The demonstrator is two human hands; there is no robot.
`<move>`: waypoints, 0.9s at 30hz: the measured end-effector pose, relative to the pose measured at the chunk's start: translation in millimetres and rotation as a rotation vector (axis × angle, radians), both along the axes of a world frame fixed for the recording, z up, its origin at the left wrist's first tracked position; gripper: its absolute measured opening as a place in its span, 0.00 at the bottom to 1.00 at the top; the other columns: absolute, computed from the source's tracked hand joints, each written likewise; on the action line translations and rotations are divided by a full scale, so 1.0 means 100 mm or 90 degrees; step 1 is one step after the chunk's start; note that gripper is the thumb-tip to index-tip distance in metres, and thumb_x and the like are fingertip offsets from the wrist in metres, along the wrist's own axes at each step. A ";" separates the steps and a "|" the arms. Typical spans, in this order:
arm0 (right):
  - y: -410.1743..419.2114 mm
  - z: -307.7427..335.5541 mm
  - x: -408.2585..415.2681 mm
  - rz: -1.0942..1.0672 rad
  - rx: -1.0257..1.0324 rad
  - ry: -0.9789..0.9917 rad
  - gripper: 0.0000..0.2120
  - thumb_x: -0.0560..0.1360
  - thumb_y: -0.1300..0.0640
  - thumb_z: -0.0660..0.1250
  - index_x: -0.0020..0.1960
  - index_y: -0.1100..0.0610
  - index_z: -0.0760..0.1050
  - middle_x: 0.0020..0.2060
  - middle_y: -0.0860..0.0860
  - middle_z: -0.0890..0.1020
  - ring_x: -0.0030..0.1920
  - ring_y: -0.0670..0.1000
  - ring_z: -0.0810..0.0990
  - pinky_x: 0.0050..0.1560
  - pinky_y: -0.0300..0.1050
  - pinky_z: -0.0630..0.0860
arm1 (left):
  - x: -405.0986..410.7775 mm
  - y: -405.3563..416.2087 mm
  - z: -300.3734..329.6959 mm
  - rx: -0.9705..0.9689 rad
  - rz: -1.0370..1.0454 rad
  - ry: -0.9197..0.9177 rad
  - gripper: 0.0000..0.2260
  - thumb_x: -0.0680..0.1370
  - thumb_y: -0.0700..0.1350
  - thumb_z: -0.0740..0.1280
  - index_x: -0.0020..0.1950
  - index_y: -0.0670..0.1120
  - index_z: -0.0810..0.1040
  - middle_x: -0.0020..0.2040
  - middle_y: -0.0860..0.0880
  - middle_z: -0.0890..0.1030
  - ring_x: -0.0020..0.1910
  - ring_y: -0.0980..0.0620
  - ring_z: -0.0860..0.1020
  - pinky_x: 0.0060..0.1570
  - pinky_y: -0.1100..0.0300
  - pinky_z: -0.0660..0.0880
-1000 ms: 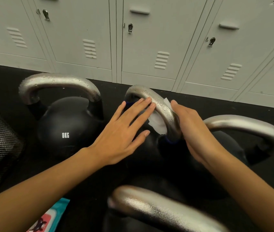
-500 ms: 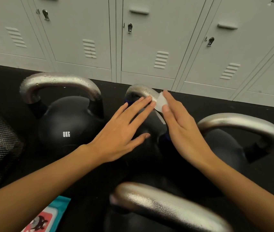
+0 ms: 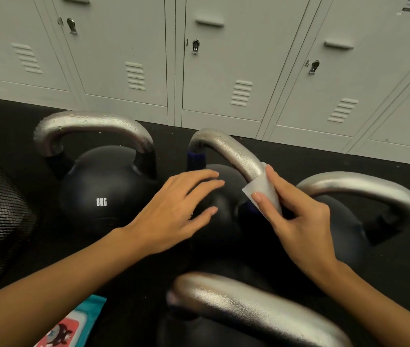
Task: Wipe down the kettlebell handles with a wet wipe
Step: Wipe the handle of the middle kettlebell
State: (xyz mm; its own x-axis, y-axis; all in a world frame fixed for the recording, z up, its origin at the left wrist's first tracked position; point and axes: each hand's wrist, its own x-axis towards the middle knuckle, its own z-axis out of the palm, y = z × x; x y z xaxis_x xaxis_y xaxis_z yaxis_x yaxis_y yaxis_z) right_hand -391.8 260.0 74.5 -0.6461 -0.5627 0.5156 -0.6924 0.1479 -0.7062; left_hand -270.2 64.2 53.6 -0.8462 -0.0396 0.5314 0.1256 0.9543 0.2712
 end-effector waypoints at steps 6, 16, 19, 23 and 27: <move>-0.26 0.30 -0.08 0.030 0.090 -0.147 0.18 0.79 0.47 0.65 0.67 0.47 0.76 0.55 0.43 0.84 0.55 0.38 0.81 0.59 0.36 0.75 | -0.01 0.03 -0.17 -0.036 0.006 -0.148 0.30 0.78 0.61 0.61 0.75 0.48 0.62 0.74 0.49 0.65 0.73 0.51 0.61 0.71 0.57 0.61; -0.45 0.50 -0.30 0.016 0.176 -0.484 0.21 0.82 0.45 0.58 0.44 0.59 0.81 0.35 0.55 0.82 0.40 0.50 0.80 0.49 0.46 0.73 | -0.02 0.06 -0.23 0.045 0.000 -0.201 0.33 0.78 0.59 0.63 0.78 0.49 0.55 0.77 0.51 0.57 0.76 0.54 0.53 0.75 0.59 0.55; -0.63 0.62 -0.40 0.062 0.205 -0.551 0.17 0.83 0.49 0.59 0.52 0.60 0.81 0.40 0.55 0.83 0.39 0.50 0.81 0.45 0.44 0.75 | -0.02 0.06 -0.23 0.037 -0.003 -0.201 0.34 0.78 0.59 0.63 0.79 0.49 0.54 0.77 0.50 0.57 0.76 0.54 0.52 0.74 0.60 0.52; -0.89 0.75 -0.49 0.085 0.293 -0.556 0.17 0.82 0.48 0.60 0.58 0.61 0.80 0.48 0.59 0.84 0.45 0.58 0.83 0.49 0.50 0.79 | -0.02 0.04 -0.26 0.037 -0.005 -0.210 0.32 0.79 0.60 0.61 0.78 0.49 0.55 0.77 0.51 0.56 0.76 0.56 0.49 0.73 0.62 0.49; -1.10 0.85 -0.50 0.105 0.338 -0.560 0.14 0.82 0.49 0.60 0.53 0.58 0.79 0.36 0.54 0.82 0.31 0.51 0.81 0.38 0.44 0.79 | -0.02 0.02 -0.28 0.052 -0.011 -0.214 0.32 0.78 0.61 0.59 0.78 0.49 0.57 0.78 0.52 0.55 0.77 0.56 0.48 0.73 0.62 0.48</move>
